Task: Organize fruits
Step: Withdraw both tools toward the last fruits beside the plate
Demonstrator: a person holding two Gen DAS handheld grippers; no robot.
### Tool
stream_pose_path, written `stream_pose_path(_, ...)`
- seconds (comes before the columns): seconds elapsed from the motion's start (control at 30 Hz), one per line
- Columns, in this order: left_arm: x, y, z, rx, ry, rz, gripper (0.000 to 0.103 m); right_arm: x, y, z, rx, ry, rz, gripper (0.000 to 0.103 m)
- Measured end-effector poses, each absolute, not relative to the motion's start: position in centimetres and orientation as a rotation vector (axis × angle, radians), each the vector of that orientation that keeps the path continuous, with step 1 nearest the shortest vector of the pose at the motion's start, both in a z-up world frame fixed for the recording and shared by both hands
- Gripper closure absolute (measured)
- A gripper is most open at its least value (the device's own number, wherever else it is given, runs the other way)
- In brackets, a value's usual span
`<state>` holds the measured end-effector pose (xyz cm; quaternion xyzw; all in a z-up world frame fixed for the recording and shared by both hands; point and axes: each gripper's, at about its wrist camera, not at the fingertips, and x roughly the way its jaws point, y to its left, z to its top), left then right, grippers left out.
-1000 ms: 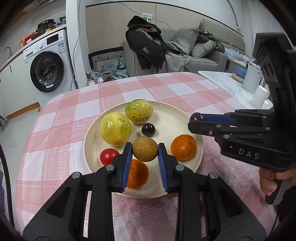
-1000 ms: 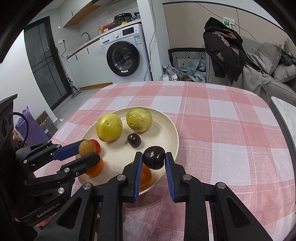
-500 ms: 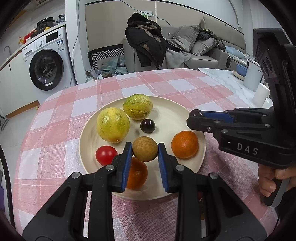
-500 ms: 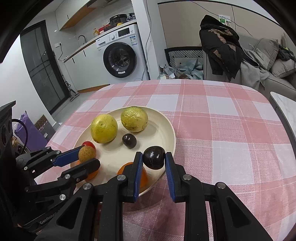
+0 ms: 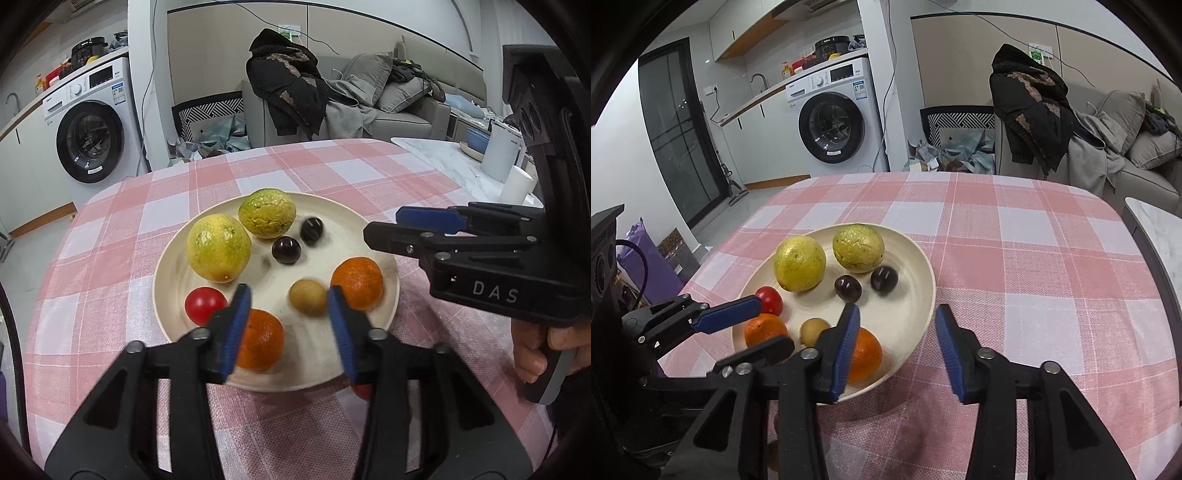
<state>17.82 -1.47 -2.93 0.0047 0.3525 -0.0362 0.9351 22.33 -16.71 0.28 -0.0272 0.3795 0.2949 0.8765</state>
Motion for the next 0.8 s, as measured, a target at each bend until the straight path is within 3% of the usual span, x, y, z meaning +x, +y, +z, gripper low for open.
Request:
stream_pose_path(0.07,17.2,-1.4,-2.6,0.009,0.709,-0.076,0.041,22.1,-16.9,0.5,-0.063,0.784,0.613,0.049)
stream_pose_path(0.2,15.8,-1.1,-1.7,0.003,0.687,-0.072,0.018,21.4,-17.6,0.8,-0.069,0.763,0.623,0.015)
stream_pose_path(0.33,14.1,-1.0,-1.2,0.010,0.674,-0.077,0.008,20.5,-18.0,1.1,-0.077,0.749,0.642,0.000)
stream_pose_path(0.37,13.7,-1.1,-1.1,0.014,0.666,-0.073,0.001,20.3,-18.1,1.2,-0.075,0.749,0.653,0.000)
stream_pose_path(0.8,9.7,-0.9,-1.1,0.000,0.675,-0.059,0.001,17.6,-18.6,0.7,-0.112,0.767,0.643,0.000)
